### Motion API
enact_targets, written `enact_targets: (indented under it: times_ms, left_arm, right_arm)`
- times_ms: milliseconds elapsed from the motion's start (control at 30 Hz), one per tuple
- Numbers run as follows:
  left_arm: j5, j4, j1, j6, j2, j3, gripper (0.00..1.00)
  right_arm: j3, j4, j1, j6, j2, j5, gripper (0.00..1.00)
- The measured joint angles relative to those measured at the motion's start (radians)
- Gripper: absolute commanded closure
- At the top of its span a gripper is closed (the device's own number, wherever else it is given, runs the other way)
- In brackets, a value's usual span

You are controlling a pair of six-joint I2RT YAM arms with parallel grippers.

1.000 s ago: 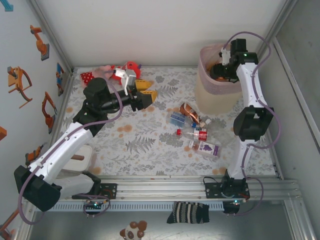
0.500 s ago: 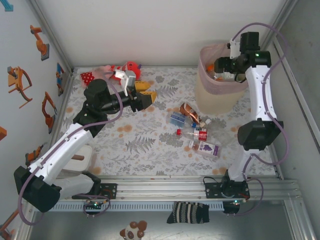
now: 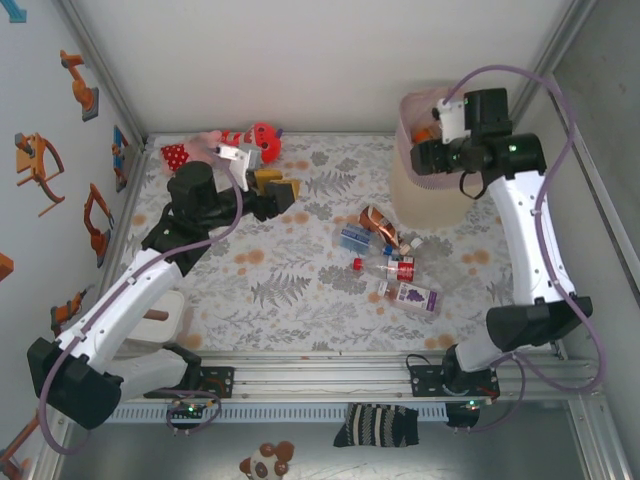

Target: Put the plastic bottles in the bin

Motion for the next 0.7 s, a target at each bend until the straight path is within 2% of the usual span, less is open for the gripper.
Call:
enact_targets:
  times_ms: [167,333,500,700]
  left_arm:
    - [-0.073,-0.084,0.058,-0.028,-0.022,-0.02,0.34]
    - [-0.097,-0.162,0.099,-0.039,-0.065,-0.023,0.33]
    - [-0.103,-0.232,0.16,-0.051,-0.113,-0.033,0.32]
    - [-0.071,-0.315,0.275,-0.071,-0.141,-0.045,0.31]
  right_arm:
    - [-0.124,-0.002,0.149,-0.06,-0.082,0.041,0.28]
    - [-0.218,-0.005,0.285,-0.12,-0.101,0.103,0.29]
    - [-0.279,-0.023,0.432,-0.187,-0.028,0.179,0.29]
    - [-0.305,-0.021,0.567,-0.251,0.143,0.278,0.31]
